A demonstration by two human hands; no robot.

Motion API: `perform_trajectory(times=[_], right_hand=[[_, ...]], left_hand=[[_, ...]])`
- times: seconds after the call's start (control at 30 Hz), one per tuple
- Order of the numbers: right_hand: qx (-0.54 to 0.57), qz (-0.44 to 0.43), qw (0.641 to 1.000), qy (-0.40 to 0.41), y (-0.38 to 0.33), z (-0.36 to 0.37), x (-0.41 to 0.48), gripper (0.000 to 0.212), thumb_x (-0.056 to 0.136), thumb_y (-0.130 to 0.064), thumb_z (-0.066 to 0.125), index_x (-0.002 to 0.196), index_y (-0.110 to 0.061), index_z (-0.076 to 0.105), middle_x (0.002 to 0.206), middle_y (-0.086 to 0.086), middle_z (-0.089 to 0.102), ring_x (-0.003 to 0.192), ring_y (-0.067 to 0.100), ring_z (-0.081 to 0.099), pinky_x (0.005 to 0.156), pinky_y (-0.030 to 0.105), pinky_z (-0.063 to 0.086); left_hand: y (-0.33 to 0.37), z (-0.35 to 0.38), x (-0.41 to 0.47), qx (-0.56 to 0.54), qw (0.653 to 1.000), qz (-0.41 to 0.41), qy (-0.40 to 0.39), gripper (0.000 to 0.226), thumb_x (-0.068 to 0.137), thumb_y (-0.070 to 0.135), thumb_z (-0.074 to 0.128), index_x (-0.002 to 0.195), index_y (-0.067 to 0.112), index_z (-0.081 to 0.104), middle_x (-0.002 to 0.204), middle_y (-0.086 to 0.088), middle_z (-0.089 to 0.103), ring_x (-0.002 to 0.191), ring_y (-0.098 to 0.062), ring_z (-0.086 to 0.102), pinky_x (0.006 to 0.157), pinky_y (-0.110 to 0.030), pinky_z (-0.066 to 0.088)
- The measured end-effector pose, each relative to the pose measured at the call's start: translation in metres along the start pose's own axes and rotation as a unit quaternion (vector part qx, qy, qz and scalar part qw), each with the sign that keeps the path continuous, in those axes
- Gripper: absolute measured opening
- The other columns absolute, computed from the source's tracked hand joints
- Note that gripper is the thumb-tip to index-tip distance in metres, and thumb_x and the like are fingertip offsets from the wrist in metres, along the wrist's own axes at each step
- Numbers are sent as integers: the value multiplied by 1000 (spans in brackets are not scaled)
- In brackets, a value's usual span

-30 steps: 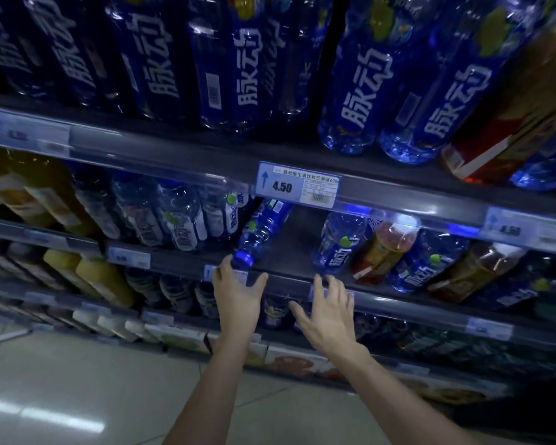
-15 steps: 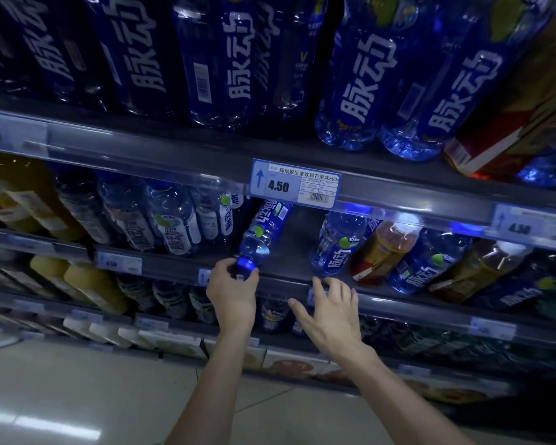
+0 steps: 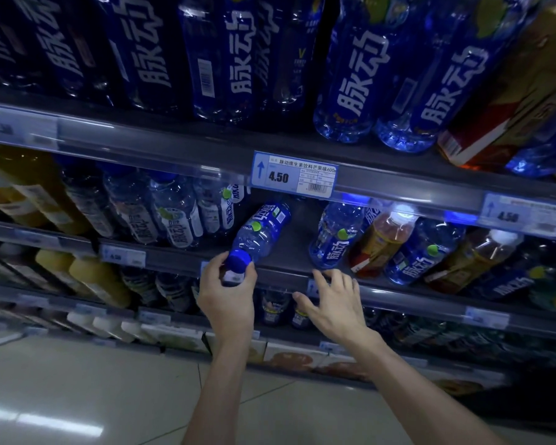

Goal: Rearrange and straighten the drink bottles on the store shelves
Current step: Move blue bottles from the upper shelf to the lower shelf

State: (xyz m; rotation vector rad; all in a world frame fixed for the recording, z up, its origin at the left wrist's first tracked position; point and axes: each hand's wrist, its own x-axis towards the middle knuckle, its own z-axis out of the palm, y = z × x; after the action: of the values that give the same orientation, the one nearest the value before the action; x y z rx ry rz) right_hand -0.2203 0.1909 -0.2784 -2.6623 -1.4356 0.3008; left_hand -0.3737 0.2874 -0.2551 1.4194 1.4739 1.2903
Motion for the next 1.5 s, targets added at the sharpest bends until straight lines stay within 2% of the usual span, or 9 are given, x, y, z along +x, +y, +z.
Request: perform_trajectory(times=[0.1, 0.2, 0.33, 0.6, 0.8, 1.0, 1.23, 1.33, 1.5], right_hand=[[-3, -7, 1000, 3, 2, -1, 3, 74, 85, -74, 26, 141, -26, 39, 132, 1, 42, 126, 25, 34, 110, 44, 22], [-7, -9, 1000, 6, 3, -1, 3, 76, 83, -76, 23, 138, -27, 41, 129, 1, 44, 123, 25, 36, 109, 44, 24], [-3, -6, 1000, 11, 3, 2, 4, 80, 80, -78, 18, 136, -27, 43, 127, 0, 45, 121, 24, 36, 108, 43, 25], [1, -5, 1000, 22, 5, 5, 4, 78, 80, -76, 21, 135, -26, 45, 123, 0, 46, 117, 24, 37, 105, 42, 27], [0, -3, 1000, 24, 6, 8, 5, 74, 82, -74, 26, 136, -26, 44, 125, 0, 44, 119, 24, 37, 107, 41, 26], [-8, -14, 999, 32, 9, 10, 3, 75, 84, -73, 24, 139, -26, 41, 127, -1, 44, 120, 25, 37, 107, 42, 26], [-2, -14, 1000, 28, 8, 7, 2, 72, 87, -71, 27, 142, -26, 38, 129, -1, 43, 122, 23, 35, 109, 43, 24], [-2, -17, 999, 32, 8, 7, 1, 71, 87, -70, 29, 142, -26, 39, 129, -1, 44, 121, 23, 36, 109, 43, 24], [-8, -14, 999, 36, 6, 8, 1, 73, 85, -71, 27, 141, -26, 39, 128, -1, 43, 120, 24, 36, 109, 43, 25]], left_hand=[[10, -4, 2, 4, 999, 39, 7, 40, 70, 20, 82, 107, 19, 65, 100, 7, 63, 84, -9, 59, 76, -22, 47], [23, -6, 5, 7, 997, 81, 5, 41, 71, 21, 81, 108, 16, 65, 106, 0, 65, 89, -10, 60, 80, -19, 47], [44, -10, 7, 10, 993, 113, 13, 41, 73, 22, 80, 110, 15, 66, 109, -3, 64, 95, -16, 62, 84, -29, 51], [73, -7, 16, 3, 988, 155, 0, 39, 72, 15, 80, 108, 8, 67, 110, -9, 63, 97, -24, 62, 88, -7, 39], [70, 9, 24, -43, 990, 133, -22, 43, 76, 22, 77, 115, 14, 60, 109, 4, 59, 98, -7, 55, 89, -10, 39], [65, 33, 39, -53, 987, 137, -65, 46, 76, 27, 78, 114, 9, 60, 108, -4, 56, 94, -11, 56, 86, -16, 45], [63, 51, 51, -40, 988, 86, -119, 53, 77, 41, 75, 122, 18, 58, 109, 10, 46, 97, 0, 46, 79, 3, 30], [60, 52, 52, -49, 989, 75, -116, 56, 76, 43, 76, 123, 20, 57, 111, 9, 46, 90, 9, 46, 79, 6, 28], [34, 49, 45, -46, 982, 58, -172, 73, 70, 40, 81, 131, 23, 44, 121, 8, 45, 103, 8, 41, 82, 3, 30]])
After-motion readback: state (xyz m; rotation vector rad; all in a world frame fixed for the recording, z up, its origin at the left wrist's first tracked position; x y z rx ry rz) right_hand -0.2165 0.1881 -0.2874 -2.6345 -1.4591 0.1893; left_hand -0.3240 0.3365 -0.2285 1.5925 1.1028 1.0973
